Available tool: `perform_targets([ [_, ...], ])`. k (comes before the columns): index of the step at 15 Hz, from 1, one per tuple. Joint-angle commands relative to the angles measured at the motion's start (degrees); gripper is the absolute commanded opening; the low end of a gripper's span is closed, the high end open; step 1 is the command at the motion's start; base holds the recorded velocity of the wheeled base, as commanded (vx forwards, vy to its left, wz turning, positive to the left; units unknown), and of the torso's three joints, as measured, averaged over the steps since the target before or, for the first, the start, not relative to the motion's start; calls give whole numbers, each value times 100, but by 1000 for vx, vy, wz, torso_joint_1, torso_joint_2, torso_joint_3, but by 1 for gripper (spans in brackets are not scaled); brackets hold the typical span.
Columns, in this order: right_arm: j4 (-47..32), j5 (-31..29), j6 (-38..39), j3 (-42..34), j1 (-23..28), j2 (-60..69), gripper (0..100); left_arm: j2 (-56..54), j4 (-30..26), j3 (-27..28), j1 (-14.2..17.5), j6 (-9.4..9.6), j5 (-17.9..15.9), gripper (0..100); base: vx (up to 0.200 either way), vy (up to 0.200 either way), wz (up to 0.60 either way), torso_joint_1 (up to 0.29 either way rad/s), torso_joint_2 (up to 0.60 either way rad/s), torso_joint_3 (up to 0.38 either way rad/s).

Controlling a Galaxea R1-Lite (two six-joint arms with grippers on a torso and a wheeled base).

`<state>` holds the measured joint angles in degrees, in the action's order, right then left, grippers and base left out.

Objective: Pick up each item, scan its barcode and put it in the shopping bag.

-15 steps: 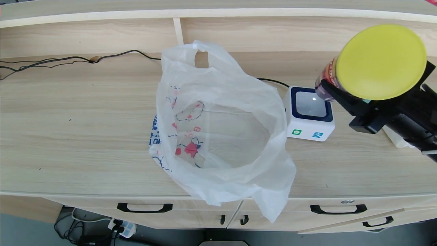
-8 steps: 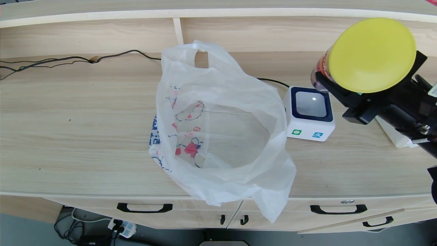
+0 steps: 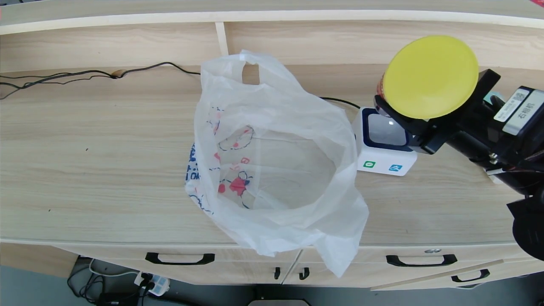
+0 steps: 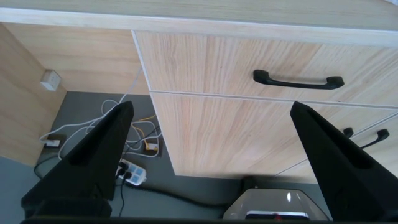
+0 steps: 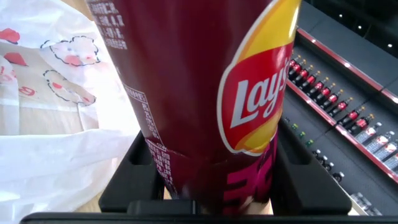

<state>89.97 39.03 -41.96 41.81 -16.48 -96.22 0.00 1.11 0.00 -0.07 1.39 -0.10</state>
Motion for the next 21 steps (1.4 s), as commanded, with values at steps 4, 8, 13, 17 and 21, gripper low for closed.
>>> perform_targets([
  [4, 3, -1, 4, 11, -4, -20, 0, 9, 3, 0, -1, 10, 1, 100, 0, 0, 0, 0, 0, 0],
  [8, 3, -10, 4, 2, -4, -20, 0, 0, 3, 0, -10, 10, 1, 100, 0, 0, 0, 0, 0, 0],
  [13, 3, -660, 751, 556, -171, 279, 0, 9, 3, 0, -1, 10, 1, 100, 0, 0, 0, 0, 0, 0],
  [17, 3, -3367, 1278, 468, -2491, 323, 0, 9, 3, 0, -1, 10, 1, 100, 0, 0, 0, 0, 0, 0],
  [21, 3, -6382, 1621, 609, -3643, 534, 0, 9, 3, 0, -1, 10, 1, 100, 0, 0, 0, 0, 0, 0],
])
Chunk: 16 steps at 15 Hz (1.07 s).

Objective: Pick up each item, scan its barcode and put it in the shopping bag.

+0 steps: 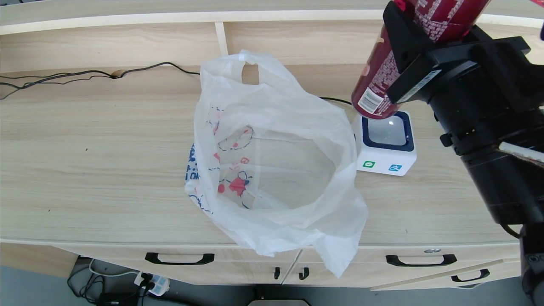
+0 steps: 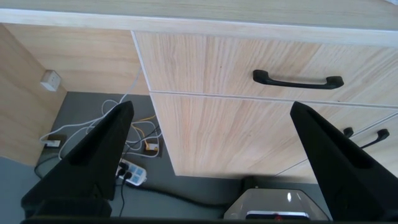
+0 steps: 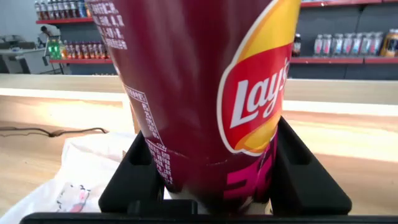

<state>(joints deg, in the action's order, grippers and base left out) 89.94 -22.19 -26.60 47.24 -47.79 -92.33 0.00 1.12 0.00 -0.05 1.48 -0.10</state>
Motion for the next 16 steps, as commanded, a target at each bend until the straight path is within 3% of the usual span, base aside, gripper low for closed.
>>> perform_targets([
  [1, 6, -1042, 463, 136, -785, 180, 0, 9, 2, 0, -4, 2, 1, 100, 0, 0, 0, 0, 0, 0],
  [8, 6, -1824, 410, 57, -1163, 365, 0, 0, -7, 0, -4, 19, 1, 100, 0, 0, 0, 0, 0, 0],
  [12, 6, -1877, 392, 49, -1163, 347, 0, 9, -7, 0, -13, 11, 1, 100, 0, 0, 600, -1, 1, 2],
  [16, 6, -2141, 788, -435, -1171, 506, 0, 9, -7, 0, -13, 11, 1, 100, 0, 0, 450, 4, 7, 2],
])
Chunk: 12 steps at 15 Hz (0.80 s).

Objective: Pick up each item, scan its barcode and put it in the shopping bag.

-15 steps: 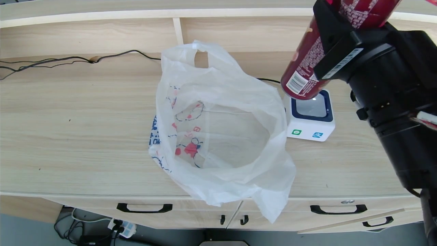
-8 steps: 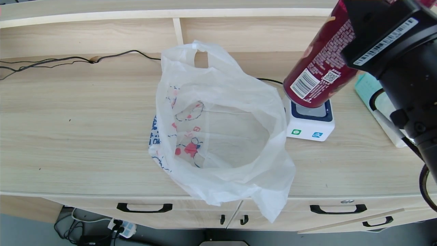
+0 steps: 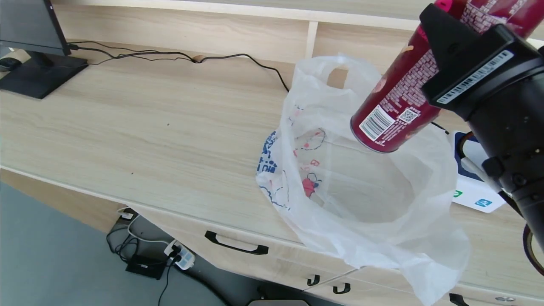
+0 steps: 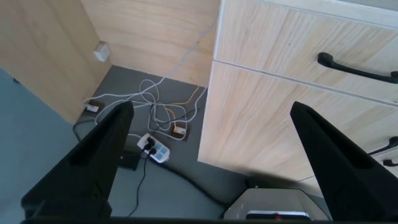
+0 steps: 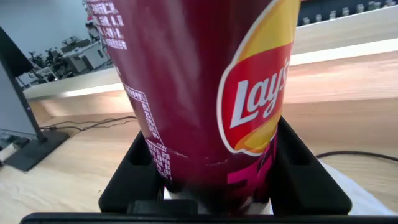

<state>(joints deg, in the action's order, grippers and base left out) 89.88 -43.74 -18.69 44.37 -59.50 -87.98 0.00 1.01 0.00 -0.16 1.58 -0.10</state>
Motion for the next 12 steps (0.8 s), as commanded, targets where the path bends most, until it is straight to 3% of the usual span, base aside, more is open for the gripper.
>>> perform_targets([
  [1, 12, 6, 23, -140, 0, 185, 0, 9, 4, 0, -2, 0, 1, 100, 0, 0, 0, 0, 0, 0],
  [3, 12, 23, 234, -131, 0, 246, 0, 9, 4, 0, -2, 0, 1, 100, 0, 0, 0, 0, 0, 0],
  [8, -375, 120, 999, -957, 62, 396, 0, 9, 4, 0, -2, 0, 1, 100, 0, 0, 0, 0, 0, 0],
  [10, -1438, 1078, 1148, -1432, 193, 774, 0, 9, 4, 0, -2, 0, 1, 100, 0, 0, 0, 0, 0, 0],
  [12, -2730, 2405, 1139, -1449, 1090, 1231, 0, 9, 4, 0, 7, 0, 1, 100, 0, 0, 0, 0, 0, 0],
])
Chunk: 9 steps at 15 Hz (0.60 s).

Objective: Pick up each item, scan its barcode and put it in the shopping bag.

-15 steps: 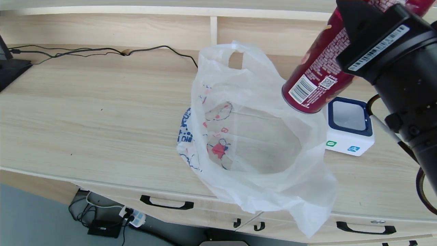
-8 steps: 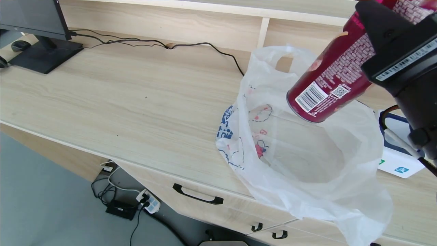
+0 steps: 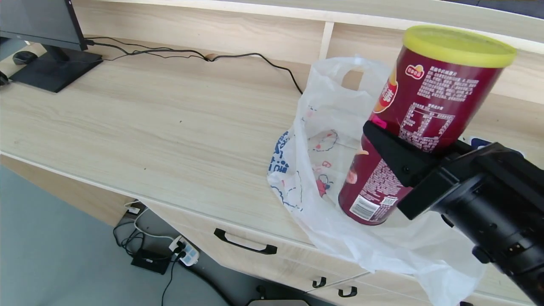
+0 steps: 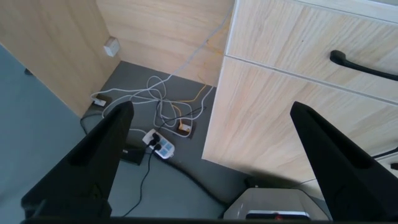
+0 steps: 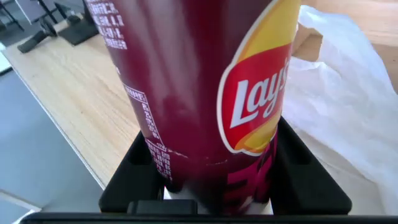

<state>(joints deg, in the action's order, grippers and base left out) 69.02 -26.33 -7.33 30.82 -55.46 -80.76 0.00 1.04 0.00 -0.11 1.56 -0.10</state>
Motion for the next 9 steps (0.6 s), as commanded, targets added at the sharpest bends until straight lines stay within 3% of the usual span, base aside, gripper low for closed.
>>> perform_targets([
  [1, -1066, 1157, -23, 21, 1098, 641, 0, 9, 2, 0, 2, 2, 1, 100, 0, 0, 0, 0, 0, 0],
  [2, -1348, 1482, -6, 328, 1441, 658, 0, 9, 2, 0, -7, 2, 1, 100, 0, 0, 0, 0, 0, 0],
  [4, -1427, 1578, 56, 689, 1485, 483, 0, 9, 2, 0, -7, 2, 1, 100, 0, 0, 0, 0, 0, 0],
  [9, -1576, 1992, -41, 627, 1503, 368, 0, 9, 2, 0, -7, -7, 1, 100, 0, 0, 0, 0, 0, 0],
])
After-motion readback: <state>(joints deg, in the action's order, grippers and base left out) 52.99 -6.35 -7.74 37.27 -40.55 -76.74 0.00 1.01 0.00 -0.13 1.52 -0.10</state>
